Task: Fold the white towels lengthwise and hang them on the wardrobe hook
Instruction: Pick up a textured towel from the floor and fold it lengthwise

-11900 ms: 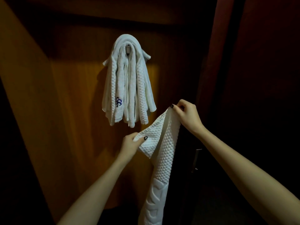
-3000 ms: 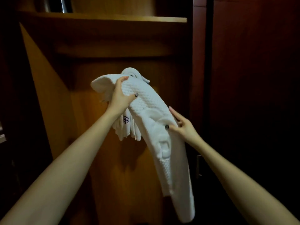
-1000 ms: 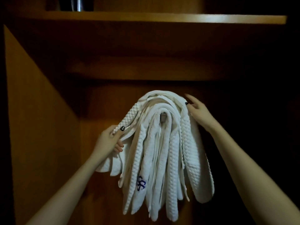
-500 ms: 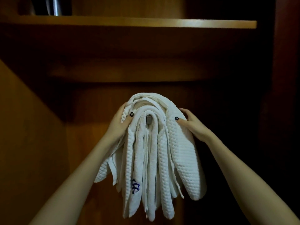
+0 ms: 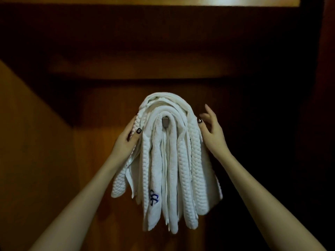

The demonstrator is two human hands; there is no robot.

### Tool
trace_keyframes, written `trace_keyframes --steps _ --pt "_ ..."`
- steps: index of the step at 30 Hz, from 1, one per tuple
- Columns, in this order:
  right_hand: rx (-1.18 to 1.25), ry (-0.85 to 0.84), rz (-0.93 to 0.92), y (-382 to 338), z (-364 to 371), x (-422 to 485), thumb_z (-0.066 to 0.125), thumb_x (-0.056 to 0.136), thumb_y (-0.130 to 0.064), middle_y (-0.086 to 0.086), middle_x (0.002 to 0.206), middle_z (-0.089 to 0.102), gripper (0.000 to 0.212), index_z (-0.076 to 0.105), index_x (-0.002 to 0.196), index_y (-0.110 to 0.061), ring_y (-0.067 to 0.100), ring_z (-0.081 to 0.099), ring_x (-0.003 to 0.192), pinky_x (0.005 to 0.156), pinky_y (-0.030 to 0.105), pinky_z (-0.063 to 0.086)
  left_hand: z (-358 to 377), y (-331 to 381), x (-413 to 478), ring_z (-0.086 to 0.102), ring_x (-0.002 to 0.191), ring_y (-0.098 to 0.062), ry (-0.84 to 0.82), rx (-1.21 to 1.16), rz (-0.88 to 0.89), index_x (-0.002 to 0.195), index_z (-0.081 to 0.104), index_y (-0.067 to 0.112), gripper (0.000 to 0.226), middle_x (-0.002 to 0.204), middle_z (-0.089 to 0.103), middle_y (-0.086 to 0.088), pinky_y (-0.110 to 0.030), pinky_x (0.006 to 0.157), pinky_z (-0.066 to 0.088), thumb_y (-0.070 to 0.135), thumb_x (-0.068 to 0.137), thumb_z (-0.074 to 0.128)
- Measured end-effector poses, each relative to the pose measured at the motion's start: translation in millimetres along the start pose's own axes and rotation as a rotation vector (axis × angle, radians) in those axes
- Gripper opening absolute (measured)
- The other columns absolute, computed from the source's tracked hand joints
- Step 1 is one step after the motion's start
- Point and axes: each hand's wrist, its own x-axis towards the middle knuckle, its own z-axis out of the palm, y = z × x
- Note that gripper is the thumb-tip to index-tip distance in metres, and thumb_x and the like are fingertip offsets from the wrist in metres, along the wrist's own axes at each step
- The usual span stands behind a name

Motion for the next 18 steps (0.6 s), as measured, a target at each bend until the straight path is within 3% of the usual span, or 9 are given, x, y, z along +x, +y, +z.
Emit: trace_keyframes --steps 2,5,7,10,13,15,18 --pt "0.016 -0.044 -0.134 -22.2 6.2 -9.9 0.046 0.098 -0.042 -0.029 0.132 0.048 0.05 0.028 0.143 -0.053 -0.011 0.045 0.123 0.093 0.004 0.039 -2.3 -7.5 -13.0 0.031 0.121 0.025 -0.019 -0.008 0.019 0.146 0.027 0.037 0.056 0.145 0.03 0.025 0.005 0.09 0.03 0.029 0.095 0.05" --pt "0.0 -0.098 -0.182 -38.8 11.5 -22.1 0.046 0.101 -0.033 -0.019 0.146 0.044 0.047 0.034 0.146 -0.041 -0.006 0.04 0.132 0.099 0.004 0.036 -9.1 -19.4 -37.3 0.035 0.124 0.02 -0.027 0.038 0.026 0.141 0.028 0.051 0.062 0.141 0.034 0.035 0.001 0.088 0.036 0.033 0.091 0.059" --pt "0.009 -0.093 -0.16 -35.0 12.0 -33.4 0.046 0.102 -0.031 -0.016 0.15 0.04 0.048 0.032 0.147 -0.04 -0.005 0.037 0.135 0.099 0.004 0.035 -13.3 -36.1 -55.6 0.04 0.127 0.009 -0.026 0.058 0.023 0.143 0.027 0.048 0.067 0.143 0.039 0.028 -0.008 0.092 0.042 0.024 0.091 0.063" --pt "-0.036 -0.09 -0.146 -21.7 15.3 -57.2 0.046 0.102 -0.034 -0.03 0.15 0.03 0.052 0.024 0.147 -0.048 -0.006 0.029 0.139 0.105 0.006 0.031 -16.3 -59.2 -75.4 0.04 0.131 -0.006 -0.014 0.213 0.001 0.147 0.021 0.043 0.072 0.15 0.037 0.012 -0.028 0.101 0.039 0.022 0.092 0.061" --pt "-0.123 -0.099 -0.143 -11.6 19.6 -84.2 0.044 0.1 -0.036 -0.048 0.142 0.021 0.056 0.015 0.14 -0.064 -0.012 0.024 0.138 0.108 0.015 0.026 -24.4 -68.4 -86.0 0.046 0.126 -0.021 -0.017 0.506 0.15 0.146 0.02 0.044 0.069 0.149 0.039 0.0 -0.03 0.097 0.036 0.015 0.095 0.056" --pt "-0.163 -0.108 -0.126 -4.7 18.6 -98.9 0.043 0.1 -0.036 -0.051 0.139 0.021 0.057 0.014 0.138 -0.066 -0.016 0.023 0.136 0.106 0.015 0.025 -40.4 -69.7 -91.1 0.055 0.117 -0.031 0.0 0.627 0.232 0.145 0.03 0.036 0.07 0.14 0.048 -0.007 -0.031 0.092 0.041 0.001 0.09 0.056" --pt "-0.204 -0.109 -0.079 2.0 14.1 -113.2 0.042 0.1 -0.038 -0.05 0.139 0.02 0.057 0.012 0.138 -0.067 -0.017 0.024 0.134 0.106 0.018 0.026 -70.4 -65.7 -97.4 0.063 0.106 -0.034 0.111 0.719 0.265 0.142 0.04 0.03 0.073 0.133 0.057 -0.01 -0.035 0.083 0.049 -0.007 0.084 0.061"
